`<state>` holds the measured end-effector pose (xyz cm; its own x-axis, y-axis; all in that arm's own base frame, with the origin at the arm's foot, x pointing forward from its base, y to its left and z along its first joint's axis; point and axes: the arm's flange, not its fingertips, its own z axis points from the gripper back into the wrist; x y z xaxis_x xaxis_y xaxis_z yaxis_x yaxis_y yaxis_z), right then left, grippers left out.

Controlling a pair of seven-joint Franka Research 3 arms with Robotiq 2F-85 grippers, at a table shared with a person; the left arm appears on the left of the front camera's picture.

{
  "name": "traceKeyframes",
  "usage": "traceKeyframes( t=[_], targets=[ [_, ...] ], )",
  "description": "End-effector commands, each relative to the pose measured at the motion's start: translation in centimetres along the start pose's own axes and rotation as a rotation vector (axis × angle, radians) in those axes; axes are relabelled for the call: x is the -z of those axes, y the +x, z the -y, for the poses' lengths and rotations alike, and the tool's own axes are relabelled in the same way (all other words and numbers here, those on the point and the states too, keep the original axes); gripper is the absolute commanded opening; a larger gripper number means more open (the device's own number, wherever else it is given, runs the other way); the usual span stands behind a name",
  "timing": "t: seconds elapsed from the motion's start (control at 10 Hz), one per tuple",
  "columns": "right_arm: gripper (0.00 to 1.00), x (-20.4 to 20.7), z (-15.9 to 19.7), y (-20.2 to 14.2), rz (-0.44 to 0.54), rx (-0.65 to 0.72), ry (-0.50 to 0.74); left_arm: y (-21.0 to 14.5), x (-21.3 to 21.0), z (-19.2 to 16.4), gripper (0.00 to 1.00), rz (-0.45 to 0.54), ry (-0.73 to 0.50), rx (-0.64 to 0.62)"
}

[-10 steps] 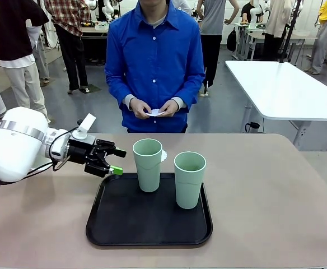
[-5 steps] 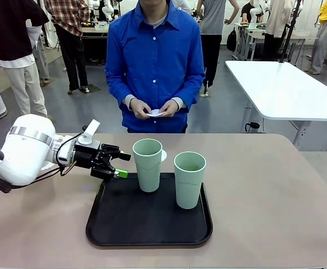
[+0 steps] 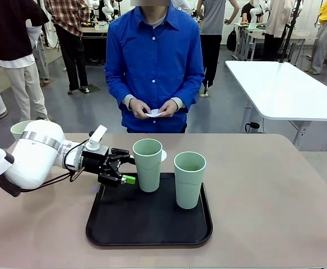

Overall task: Place coasters on the table and set cups on them.
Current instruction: Take one Reusable plastic cup from the Flat Tray and place it on a coaster set by the human.

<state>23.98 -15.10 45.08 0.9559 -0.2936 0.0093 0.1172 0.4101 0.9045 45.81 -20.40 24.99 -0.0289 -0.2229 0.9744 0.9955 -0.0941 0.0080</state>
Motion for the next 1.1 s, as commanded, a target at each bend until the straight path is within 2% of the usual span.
traceKeyframes(
  t=[0.0, 1.0],
  targets=[
    [1.00, 0.0, 0.0, 0.1, 0.000, -0.010, 0.014, -0.3, 0.6, -0.4, 1.00, 0.036, 0.023, 0.067],
    [1.00, 0.0, 0.0, 0.1, 0.000, -0.010, 0.014, -1.0, 3.9, -1.5, 1.00, 0.068, -0.054, 0.049]
  ],
)
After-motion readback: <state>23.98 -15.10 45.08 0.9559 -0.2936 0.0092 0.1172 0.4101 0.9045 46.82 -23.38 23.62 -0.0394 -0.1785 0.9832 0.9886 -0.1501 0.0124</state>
